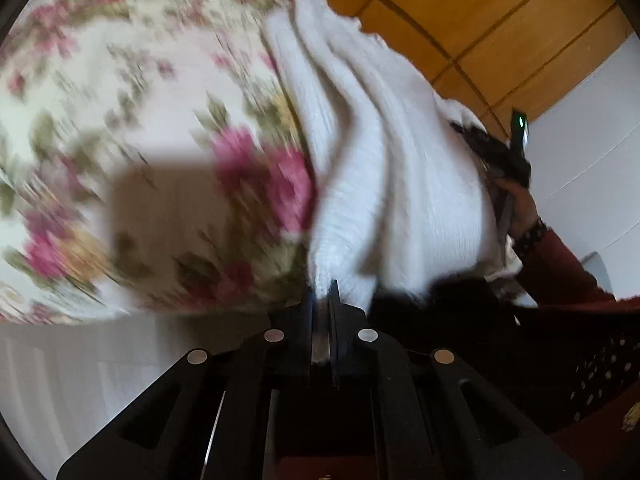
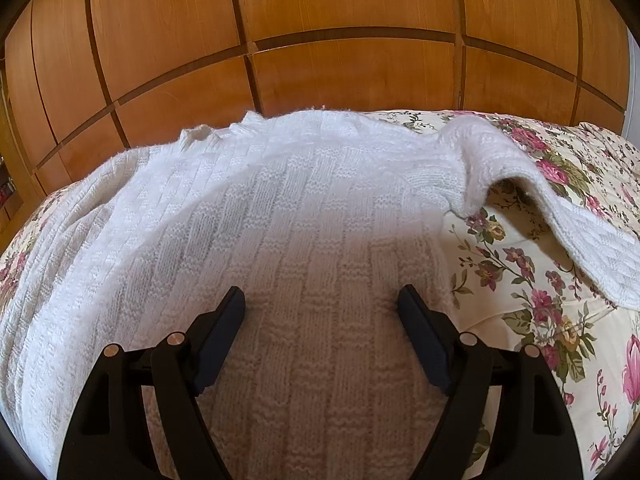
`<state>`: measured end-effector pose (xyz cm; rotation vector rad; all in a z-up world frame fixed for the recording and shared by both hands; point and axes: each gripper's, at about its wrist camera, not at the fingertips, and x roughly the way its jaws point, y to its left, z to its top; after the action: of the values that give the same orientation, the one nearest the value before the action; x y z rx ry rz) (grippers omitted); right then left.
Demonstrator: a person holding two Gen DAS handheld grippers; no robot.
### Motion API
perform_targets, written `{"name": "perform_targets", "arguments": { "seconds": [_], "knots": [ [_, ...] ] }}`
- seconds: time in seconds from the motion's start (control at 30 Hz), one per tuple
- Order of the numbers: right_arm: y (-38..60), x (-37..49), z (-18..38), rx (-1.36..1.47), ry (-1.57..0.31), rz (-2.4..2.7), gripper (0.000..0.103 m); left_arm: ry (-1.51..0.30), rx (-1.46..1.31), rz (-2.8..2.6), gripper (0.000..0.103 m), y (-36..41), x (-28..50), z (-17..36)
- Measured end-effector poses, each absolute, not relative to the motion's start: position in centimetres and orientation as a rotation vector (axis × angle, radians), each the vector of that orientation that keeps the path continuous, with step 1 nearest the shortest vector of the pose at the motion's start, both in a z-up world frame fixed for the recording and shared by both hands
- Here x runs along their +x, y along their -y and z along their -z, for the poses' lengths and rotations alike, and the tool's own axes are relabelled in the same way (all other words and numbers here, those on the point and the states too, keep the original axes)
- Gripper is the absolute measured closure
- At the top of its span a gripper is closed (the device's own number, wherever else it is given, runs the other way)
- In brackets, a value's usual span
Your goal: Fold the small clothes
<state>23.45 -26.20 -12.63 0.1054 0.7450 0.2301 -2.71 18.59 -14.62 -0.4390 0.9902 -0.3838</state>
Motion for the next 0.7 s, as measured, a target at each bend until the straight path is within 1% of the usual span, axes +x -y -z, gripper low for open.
{"name": "perform_targets", "arguments": {
  "seconds": [0.1, 0.17, 0.3, 0.4, 0.57, 0.67, 0.7],
  "knots": [
    [26.2, 23.4, 12.6, 0.104, -0.745, -0.229, 0.024, -0.905, -0.459, 0.242, 0.098, -23.2, -2.1, 11.6],
    [26.2, 23.4, 12.6, 0.105, -0.745, -0.230, 0.024, -0.854, -0.411, 0.095, 0.098, -27.5, -1.6, 9.0],
    [26.2, 23.4, 12.6, 0.106, -0.745, -0.231, 0.024, -0.776, -0.325, -0.136, 0.098, -34.5, 0.1, 4.7],
    [26.2, 23.4, 12.5, 0.104, -0.745, -0.230, 0.024, -0.747, -0.309, -0.260, 0.098, -38.9, 2.2, 2.5],
    [26.1, 23.5, 12.6, 0.098, -0.747, -0.227, 0.023, -0.747, -0.254, -0.412, 0.099, -42.8, 6.3, 2.2],
    [26.1, 23.5, 12.6, 0.095, -0.748, -0.226, 0.023, -0.831, -0.211, -0.499, 0.098, -43.9, 9.4, 4.8],
    [26.1, 23.5, 12.6, 0.095, -0.748, -0.226, 0.023, -0.849, -0.215, -0.509, 0.094, -44.4, 9.8, 5.6]
  ]
}}
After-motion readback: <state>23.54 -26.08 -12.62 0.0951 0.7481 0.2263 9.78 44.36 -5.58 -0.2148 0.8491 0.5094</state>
